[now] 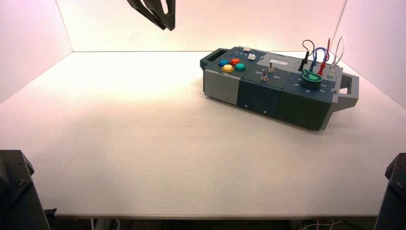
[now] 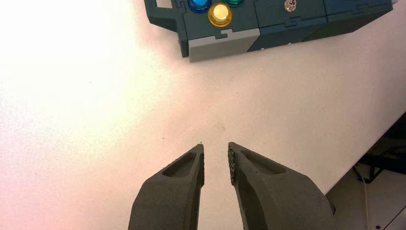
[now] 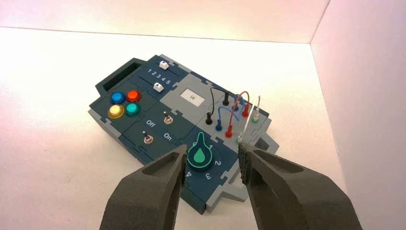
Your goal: Move the left gripper to the left.
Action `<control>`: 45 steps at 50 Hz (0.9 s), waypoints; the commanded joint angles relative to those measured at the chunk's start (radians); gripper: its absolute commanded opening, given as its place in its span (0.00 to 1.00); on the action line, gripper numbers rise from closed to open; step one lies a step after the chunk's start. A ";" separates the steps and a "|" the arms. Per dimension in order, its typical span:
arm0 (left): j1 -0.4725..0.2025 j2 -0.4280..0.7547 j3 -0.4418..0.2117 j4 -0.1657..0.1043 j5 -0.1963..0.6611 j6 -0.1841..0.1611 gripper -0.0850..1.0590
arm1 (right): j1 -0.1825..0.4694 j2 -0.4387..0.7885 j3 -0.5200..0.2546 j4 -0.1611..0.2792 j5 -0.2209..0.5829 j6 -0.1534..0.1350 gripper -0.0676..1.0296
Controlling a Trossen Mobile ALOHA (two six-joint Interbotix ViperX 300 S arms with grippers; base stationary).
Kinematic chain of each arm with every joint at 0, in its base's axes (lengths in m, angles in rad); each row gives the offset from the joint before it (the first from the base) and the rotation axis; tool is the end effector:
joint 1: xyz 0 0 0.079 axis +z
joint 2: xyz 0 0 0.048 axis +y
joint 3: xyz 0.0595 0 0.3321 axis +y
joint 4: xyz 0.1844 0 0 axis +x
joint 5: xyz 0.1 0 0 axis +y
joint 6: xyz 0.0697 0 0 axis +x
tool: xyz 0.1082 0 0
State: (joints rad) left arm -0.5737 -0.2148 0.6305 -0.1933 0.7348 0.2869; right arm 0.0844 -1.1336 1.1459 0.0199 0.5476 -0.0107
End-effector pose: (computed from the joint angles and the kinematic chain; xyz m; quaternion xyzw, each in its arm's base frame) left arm 0.2572 -0.1935 0.1889 0.1751 0.5048 -0.3265 0.7797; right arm 0.1587 0.0153 0.2236 -0.0072 0.2762 0.0447 0.9600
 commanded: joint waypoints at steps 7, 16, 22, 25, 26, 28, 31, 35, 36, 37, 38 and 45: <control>-0.002 -0.021 -0.023 -0.002 -0.002 0.002 0.33 | 0.008 0.008 -0.012 0.003 -0.009 -0.002 0.57; 0.000 -0.021 -0.021 -0.002 -0.002 0.002 0.33 | 0.009 0.008 -0.012 0.003 -0.009 -0.002 0.58; 0.000 -0.017 -0.020 -0.002 -0.002 0.002 0.33 | 0.009 0.008 -0.012 0.003 -0.009 -0.002 0.58; -0.002 -0.012 -0.021 -0.002 -0.003 0.002 0.33 | 0.009 0.008 -0.012 0.003 -0.009 -0.002 0.57; -0.002 -0.011 -0.020 0.000 -0.002 0.002 0.33 | 0.008 0.008 -0.012 0.005 -0.009 -0.002 0.58; -0.002 -0.006 -0.021 0.000 -0.002 0.002 0.33 | 0.009 0.008 -0.012 0.003 -0.009 -0.002 0.57; -0.002 -0.002 -0.023 0.002 -0.002 0.002 0.33 | 0.009 0.008 -0.012 0.003 -0.009 -0.002 0.57; -0.002 0.005 -0.025 0.006 -0.003 0.002 0.33 | 0.009 0.008 -0.012 0.003 -0.009 -0.002 0.57; -0.002 0.005 -0.025 0.009 -0.002 0.002 0.33 | 0.009 0.008 -0.012 0.005 -0.008 -0.002 0.57; -0.002 0.006 -0.025 0.012 -0.003 0.003 0.33 | 0.009 0.008 -0.011 0.003 -0.009 -0.002 0.57; 0.002 0.006 -0.025 0.015 -0.003 0.002 0.33 | 0.009 0.008 -0.012 0.003 -0.008 -0.002 0.57; 0.057 0.006 -0.029 0.046 -0.012 0.003 0.33 | 0.009 0.008 -0.012 0.003 -0.009 -0.002 0.57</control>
State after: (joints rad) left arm -0.5660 -0.1963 0.6305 -0.1672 0.7348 0.2884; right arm 0.0844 -1.1351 1.1459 0.0215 0.5476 -0.0107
